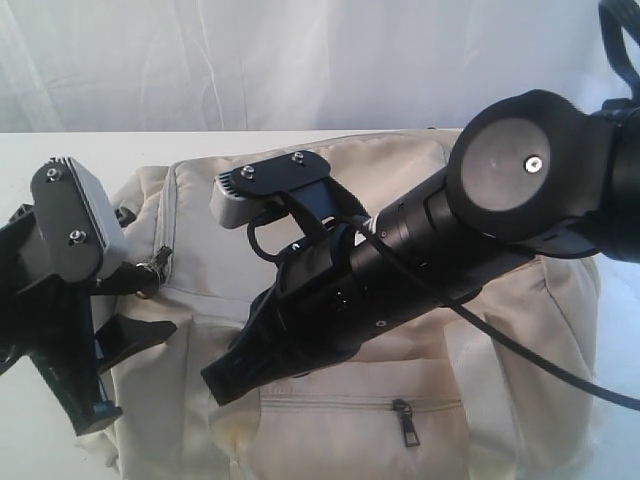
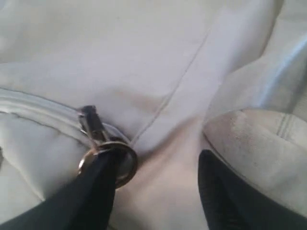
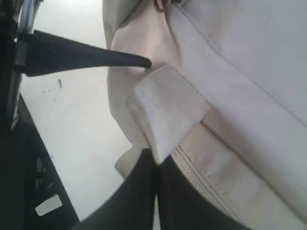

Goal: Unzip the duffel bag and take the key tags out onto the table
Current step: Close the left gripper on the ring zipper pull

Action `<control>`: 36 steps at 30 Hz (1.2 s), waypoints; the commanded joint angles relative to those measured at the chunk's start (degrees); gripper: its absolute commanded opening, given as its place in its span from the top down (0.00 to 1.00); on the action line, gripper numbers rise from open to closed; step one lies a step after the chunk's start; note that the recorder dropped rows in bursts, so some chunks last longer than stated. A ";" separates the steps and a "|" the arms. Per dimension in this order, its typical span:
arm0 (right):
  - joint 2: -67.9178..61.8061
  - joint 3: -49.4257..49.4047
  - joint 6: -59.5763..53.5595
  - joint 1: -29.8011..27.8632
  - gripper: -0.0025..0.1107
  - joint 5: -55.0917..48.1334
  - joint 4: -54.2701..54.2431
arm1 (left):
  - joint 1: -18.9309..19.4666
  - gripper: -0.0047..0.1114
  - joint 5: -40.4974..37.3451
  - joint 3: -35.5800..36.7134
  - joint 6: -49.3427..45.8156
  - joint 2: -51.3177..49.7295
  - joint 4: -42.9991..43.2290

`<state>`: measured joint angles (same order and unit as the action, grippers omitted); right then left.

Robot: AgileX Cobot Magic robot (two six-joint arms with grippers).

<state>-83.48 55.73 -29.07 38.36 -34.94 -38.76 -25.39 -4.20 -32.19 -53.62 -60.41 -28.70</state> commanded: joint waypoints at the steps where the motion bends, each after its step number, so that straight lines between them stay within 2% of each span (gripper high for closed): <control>1: 0.45 0.23 -0.82 -0.26 0.98 -0.79 0.01 | 0.03 0.48 2.72 0.35 -0.16 0.37 -0.87; 13: 0.45 0.23 -1.48 -0.26 0.98 -0.90 0.01 | 0.03 0.48 2.41 0.35 -0.17 0.48 -0.87; 20: 0.45 0.23 -1.46 -0.26 0.98 -1.01 0.01 | 0.03 0.48 -6.34 0.35 1.37 3.57 -0.87; 25: 0.45 0.23 -1.62 -0.26 0.98 -1.01 0.01 | 0.03 0.47 -5.66 0.35 1.37 6.62 -0.36; 36: 0.45 0.23 -1.62 -0.26 0.98 -1.01 0.01 | 0.03 0.47 -2.22 0.35 8.90 -3.19 -0.36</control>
<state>-83.48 55.73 -29.93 38.36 -35.52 -38.76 -25.39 -5.95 -32.19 -45.69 -63.05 -28.51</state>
